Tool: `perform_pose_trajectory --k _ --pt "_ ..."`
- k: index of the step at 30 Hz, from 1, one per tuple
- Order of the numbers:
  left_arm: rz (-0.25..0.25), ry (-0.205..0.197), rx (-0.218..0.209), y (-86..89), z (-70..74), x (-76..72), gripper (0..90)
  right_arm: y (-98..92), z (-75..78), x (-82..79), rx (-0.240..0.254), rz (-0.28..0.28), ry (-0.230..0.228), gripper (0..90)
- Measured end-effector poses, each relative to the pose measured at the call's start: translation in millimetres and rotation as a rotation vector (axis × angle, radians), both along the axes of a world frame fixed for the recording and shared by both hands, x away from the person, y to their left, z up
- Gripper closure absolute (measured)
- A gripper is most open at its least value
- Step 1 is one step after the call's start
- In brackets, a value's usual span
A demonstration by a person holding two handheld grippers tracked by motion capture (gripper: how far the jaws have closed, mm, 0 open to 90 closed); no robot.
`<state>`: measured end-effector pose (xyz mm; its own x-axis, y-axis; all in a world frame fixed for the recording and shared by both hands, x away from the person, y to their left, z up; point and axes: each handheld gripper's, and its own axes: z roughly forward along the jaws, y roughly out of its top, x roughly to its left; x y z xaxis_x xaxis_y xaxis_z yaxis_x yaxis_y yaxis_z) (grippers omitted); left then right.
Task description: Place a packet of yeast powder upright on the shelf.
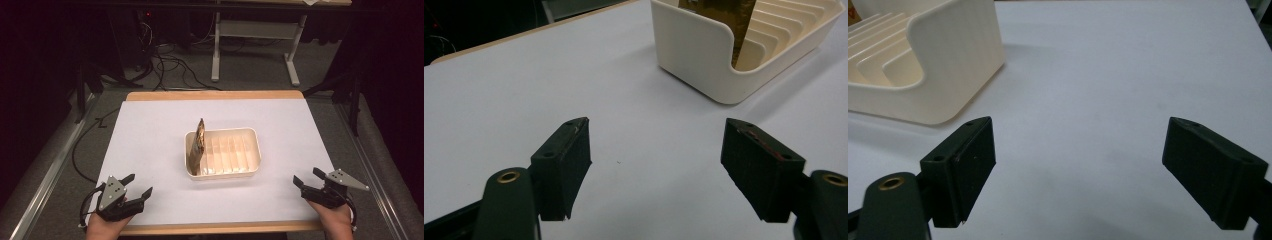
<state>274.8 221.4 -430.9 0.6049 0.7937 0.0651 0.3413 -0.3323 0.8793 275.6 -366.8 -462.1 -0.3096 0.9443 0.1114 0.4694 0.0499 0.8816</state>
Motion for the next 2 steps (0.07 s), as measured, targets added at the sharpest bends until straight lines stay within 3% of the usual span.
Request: perform_pose_trajectory --k 2 --pt "0.001 -0.002 -0.005 1.3 0.6 -0.2 28.6 0.3 -0.7 0.7 -0.002 0.002 0.003 14.2"
